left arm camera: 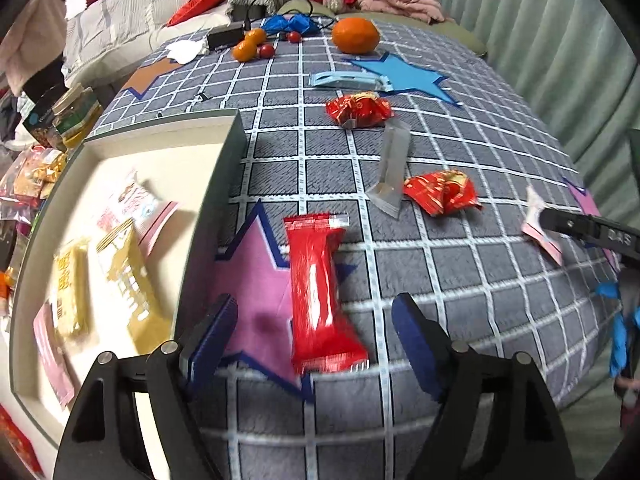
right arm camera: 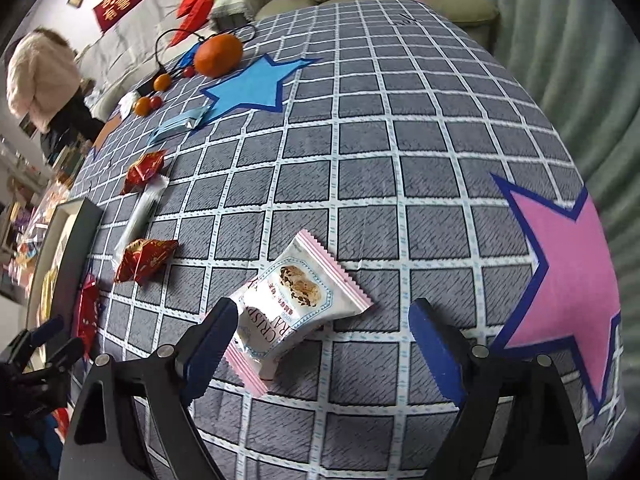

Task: Organize snacks

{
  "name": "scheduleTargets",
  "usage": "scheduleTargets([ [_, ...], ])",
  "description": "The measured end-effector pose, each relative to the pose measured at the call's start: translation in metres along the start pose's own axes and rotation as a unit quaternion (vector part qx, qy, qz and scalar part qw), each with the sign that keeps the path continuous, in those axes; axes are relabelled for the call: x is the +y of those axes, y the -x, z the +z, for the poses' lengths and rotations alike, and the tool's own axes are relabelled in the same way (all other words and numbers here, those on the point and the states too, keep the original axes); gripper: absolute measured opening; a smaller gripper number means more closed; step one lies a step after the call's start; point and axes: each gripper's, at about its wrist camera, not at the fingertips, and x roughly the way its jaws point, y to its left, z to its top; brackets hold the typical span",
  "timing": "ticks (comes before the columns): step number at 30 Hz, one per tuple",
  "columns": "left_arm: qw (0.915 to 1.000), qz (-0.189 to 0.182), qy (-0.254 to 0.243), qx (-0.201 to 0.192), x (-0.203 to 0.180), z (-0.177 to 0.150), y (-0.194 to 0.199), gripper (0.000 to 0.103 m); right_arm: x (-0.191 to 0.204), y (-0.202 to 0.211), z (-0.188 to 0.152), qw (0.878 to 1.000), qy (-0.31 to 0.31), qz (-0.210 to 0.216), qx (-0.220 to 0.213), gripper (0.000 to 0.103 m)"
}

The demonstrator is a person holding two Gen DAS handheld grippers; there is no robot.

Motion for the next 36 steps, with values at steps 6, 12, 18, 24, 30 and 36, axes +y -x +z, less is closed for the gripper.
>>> scheduleTargets([
  [6,0.9995,0.028,0.011,0.005,-0.009,0.007,-0.025,0.087,0.018,-0.012,0.003,0.998,-0.033,-0.044,-0.014,0.102],
  [12,0.9998,0.021,0.001,-0.003,-0.019,0.007,-0.032,0.103,0.042,-0.025,0.0,0.993,-0.001,-0.114,-0.027,0.103],
  [18,0.9998,0.022,-0.001,-0.006,-0.023,0.009,-0.033,0.1,0.05,-0.018,-0.008,0.993,0.049,-0.095,-0.043,0.077],
  [24,0.9997,0.015,0.002,-0.02,-0.031,-0.004,-0.021,0.078,0.042,-0.002,-0.025,0.994,0.088,-0.052,-0.044,0.049],
  [30,0.9995,0.014,-0.007,-0.029,-0.037,-0.013,-0.016,0.085,0.036,0.014,-0.057,0.988,0.141,-0.051,-0.045,0.061],
  [36,0.9996,0.005,-0.016,-0.022,-0.033,-0.007,-0.027,0.103,0.026,0.003,-0.052,0.993,0.092,-0.065,-0.043,0.103],
])
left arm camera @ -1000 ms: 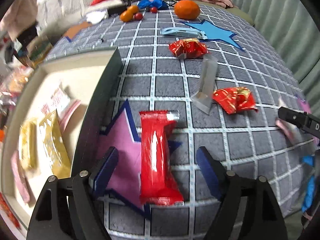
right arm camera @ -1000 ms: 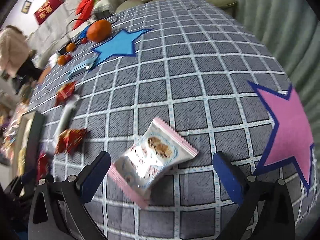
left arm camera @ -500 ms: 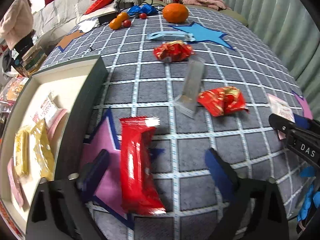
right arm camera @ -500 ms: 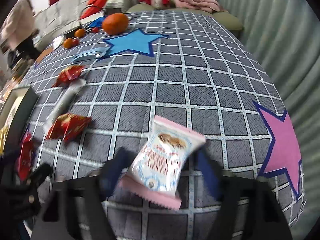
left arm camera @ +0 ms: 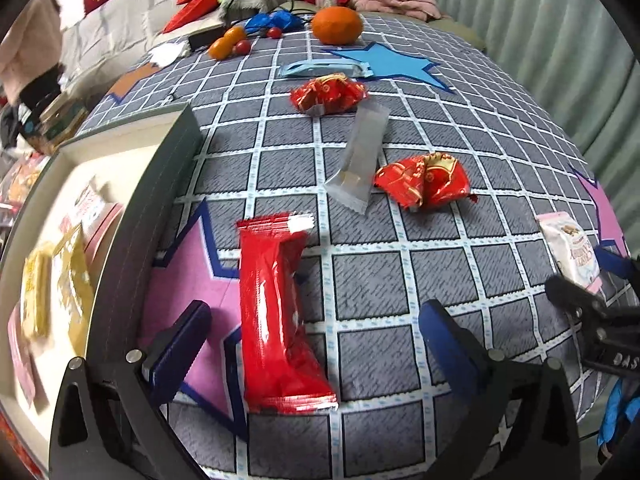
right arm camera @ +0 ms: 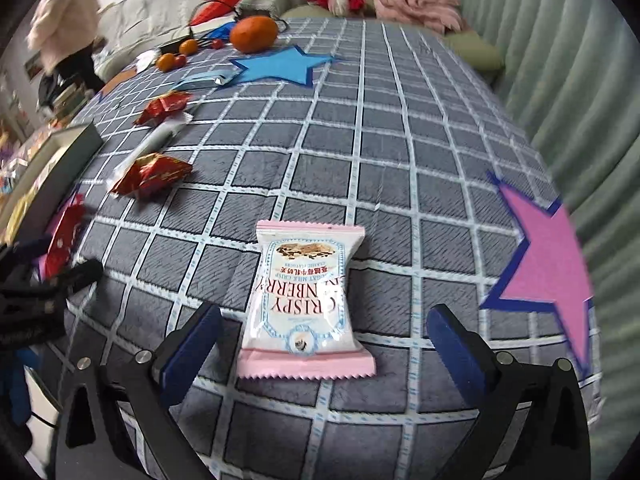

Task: Organize snacks

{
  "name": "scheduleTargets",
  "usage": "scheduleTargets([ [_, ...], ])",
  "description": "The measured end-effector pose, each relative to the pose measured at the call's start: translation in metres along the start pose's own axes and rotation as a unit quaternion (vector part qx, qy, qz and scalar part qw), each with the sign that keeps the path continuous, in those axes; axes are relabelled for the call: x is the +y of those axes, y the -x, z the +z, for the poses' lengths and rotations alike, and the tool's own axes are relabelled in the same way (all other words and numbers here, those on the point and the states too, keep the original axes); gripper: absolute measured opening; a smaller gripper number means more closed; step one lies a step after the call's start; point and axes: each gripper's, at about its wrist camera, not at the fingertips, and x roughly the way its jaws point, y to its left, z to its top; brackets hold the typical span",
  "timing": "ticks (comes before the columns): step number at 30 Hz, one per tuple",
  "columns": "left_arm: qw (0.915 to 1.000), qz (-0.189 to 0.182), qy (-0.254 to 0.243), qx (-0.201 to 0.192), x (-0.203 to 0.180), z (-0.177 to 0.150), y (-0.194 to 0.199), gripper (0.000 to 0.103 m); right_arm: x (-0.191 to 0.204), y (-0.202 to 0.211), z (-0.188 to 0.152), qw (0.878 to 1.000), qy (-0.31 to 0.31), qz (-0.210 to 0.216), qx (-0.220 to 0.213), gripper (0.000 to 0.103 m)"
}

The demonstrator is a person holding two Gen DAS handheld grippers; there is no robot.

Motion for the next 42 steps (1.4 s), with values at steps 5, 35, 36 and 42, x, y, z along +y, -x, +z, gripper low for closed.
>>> scheduleTargets([
  [5,0.9998,-0.003,-0.005,-0.02,-0.001,-0.002,0.0,0.103,0.007,-0.009,0.007,1.0,-0.011,-0.015,-0.017,0.103],
  [35,0.9984,-0.003,-0.004,-0.057,-0.001,-0.011,0.004,0.103,0.012,-0.008,0.002,0.998,-0.003,-0.013,-0.06,0.103],
  [36,0.9984,-0.003,-0.004,-0.057,-0.001,-0.011,0.003,0.103,0.012,-0.008,0.002,0.998,-0.003,-0.013,-0.06,0.103],
  [42,0.9983,-0.003,-0.004,-0.057,-0.001,-0.011,0.004,0.103,0.012,-0.007,0.001,0.998,-0.003,-0.013,-0.061,0.103],
])
